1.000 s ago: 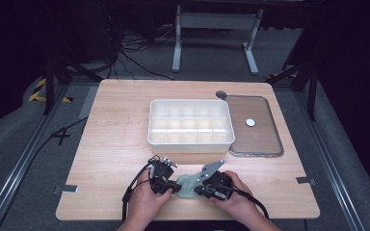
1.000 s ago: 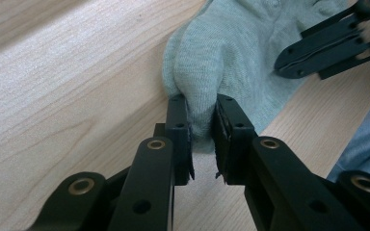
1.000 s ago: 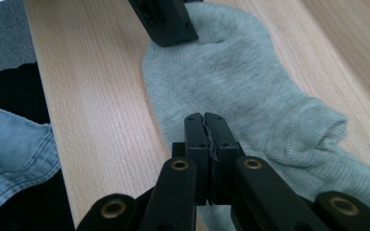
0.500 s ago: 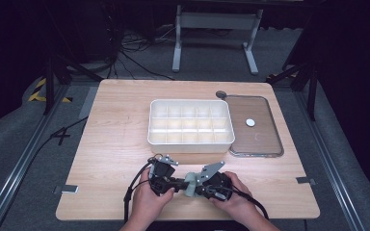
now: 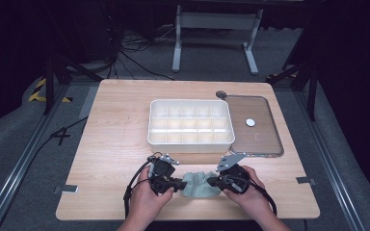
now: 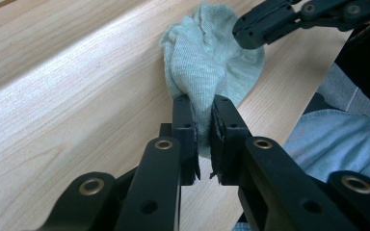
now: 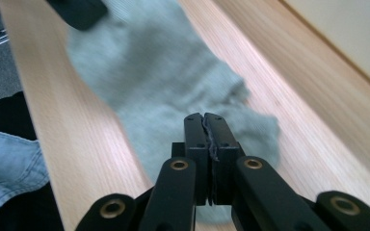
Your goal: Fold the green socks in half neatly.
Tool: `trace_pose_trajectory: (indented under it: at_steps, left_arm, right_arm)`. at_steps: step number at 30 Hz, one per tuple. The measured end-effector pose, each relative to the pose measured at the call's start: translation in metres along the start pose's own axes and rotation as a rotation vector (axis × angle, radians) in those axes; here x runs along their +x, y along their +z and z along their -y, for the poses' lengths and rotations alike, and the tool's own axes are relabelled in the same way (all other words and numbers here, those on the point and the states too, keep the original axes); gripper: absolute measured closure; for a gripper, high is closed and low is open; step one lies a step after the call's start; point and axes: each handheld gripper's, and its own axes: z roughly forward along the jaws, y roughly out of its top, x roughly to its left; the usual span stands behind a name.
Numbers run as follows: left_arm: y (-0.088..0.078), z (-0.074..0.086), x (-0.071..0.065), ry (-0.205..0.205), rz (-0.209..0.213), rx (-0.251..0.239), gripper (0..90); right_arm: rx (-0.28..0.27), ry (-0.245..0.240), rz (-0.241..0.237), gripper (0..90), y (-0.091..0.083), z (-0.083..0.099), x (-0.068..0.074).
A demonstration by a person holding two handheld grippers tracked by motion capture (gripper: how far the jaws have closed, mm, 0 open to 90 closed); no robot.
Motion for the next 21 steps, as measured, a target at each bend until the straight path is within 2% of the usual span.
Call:
trace_pose_trajectory:
  at_steps: [1,3,5,7,10,13,17,21]
  left_arm:
    - [0.0,-0.001,-0.001,-0.003,-0.005,0.011,82.1]
    - [-0.001,-0.003,-0.003,0.0,-0.006,0.023,82.0]
    - [-0.001,-0.004,-0.004,0.001,-0.01,0.022,82.0]
    - [-0.002,-0.006,-0.004,-0.005,0.002,0.02,81.8]
    - [-0.002,-0.008,-0.005,0.01,0.026,0.009,80.8]
    - [0.0,-0.011,-0.006,0.031,0.021,-0.004,80.7]
    - [0.001,-0.013,-0.008,0.037,0.023,-0.01,80.8]
    - [0.007,-0.014,-0.011,0.052,0.015,0.005,80.9]
  right_arm:
    - [0.005,0.007,-0.005,89.5,0.002,0.002,-0.001]
    - [0.054,0.008,0.011,89.8,0.014,0.006,-0.003]
    - [0.042,0.007,0.005,89.9,0.016,0.007,-0.002]
    - [0.04,-0.014,0.006,90.0,0.017,0.006,0.0]
    - [0.025,-0.02,-0.018,90.0,0.021,0.004,0.002]
    - [0.019,-0.038,-0.027,90.0,0.024,0.002,0.006]
    - [0.008,-0.062,-0.056,90.0,0.029,-0.001,0.012]
    - [0.0,-0.058,-0.073,90.0,0.031,-0.002,0.013]
